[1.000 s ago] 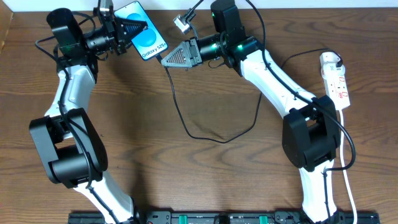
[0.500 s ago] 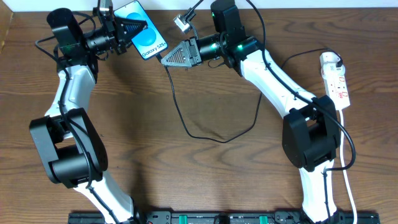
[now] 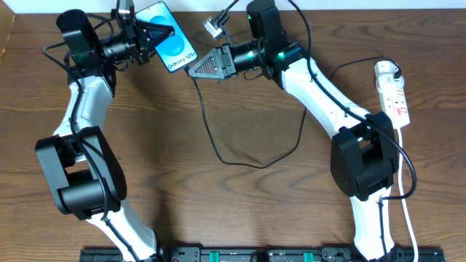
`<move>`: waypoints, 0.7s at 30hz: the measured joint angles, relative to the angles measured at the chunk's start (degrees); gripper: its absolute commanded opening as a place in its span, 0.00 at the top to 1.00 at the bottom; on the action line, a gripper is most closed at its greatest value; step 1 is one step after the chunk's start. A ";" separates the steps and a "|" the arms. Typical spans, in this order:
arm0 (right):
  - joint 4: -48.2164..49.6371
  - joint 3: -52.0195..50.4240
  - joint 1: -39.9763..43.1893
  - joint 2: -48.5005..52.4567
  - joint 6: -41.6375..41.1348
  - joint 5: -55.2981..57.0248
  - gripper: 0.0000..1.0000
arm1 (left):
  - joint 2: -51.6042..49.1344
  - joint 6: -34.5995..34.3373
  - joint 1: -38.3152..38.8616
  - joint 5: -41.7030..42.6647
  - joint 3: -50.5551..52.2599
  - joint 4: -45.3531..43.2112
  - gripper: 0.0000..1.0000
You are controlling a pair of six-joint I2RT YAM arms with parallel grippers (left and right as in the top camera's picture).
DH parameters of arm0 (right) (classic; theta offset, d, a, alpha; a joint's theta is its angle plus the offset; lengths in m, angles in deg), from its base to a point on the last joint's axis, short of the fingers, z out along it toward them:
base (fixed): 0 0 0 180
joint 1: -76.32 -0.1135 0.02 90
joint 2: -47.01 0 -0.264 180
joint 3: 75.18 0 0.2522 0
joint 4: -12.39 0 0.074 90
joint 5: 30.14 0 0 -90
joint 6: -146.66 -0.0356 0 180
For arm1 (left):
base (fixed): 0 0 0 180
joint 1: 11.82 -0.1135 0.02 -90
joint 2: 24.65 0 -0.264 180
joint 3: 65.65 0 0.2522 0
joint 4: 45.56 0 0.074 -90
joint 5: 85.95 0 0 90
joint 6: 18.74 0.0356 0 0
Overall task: Plug charger to phone and switch on socket
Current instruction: 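Push the USB-C plug up into the phone's bottom port with right gripper, then open the right gripper and pull it back from the plugged phone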
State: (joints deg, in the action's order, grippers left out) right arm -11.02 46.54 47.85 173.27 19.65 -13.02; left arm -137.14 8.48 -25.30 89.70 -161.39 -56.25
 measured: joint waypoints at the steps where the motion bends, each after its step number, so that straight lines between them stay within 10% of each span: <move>1: -1.07 0.02 0.02 0.00 0.44 0.35 0.83 | 0.00 0.09 0.22 0.44 0.00 -0.02 0.93; 21: -12.48 0.11 7.17 0.00 6.47 4.35 0.57 | 0.00 4.20 0.83 2.75 2.38 0.46 0.93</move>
State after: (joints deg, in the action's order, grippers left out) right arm -23.50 46.65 55.02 173.27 26.12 -8.67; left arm -137.14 12.67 -24.47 92.45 -159.01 -55.79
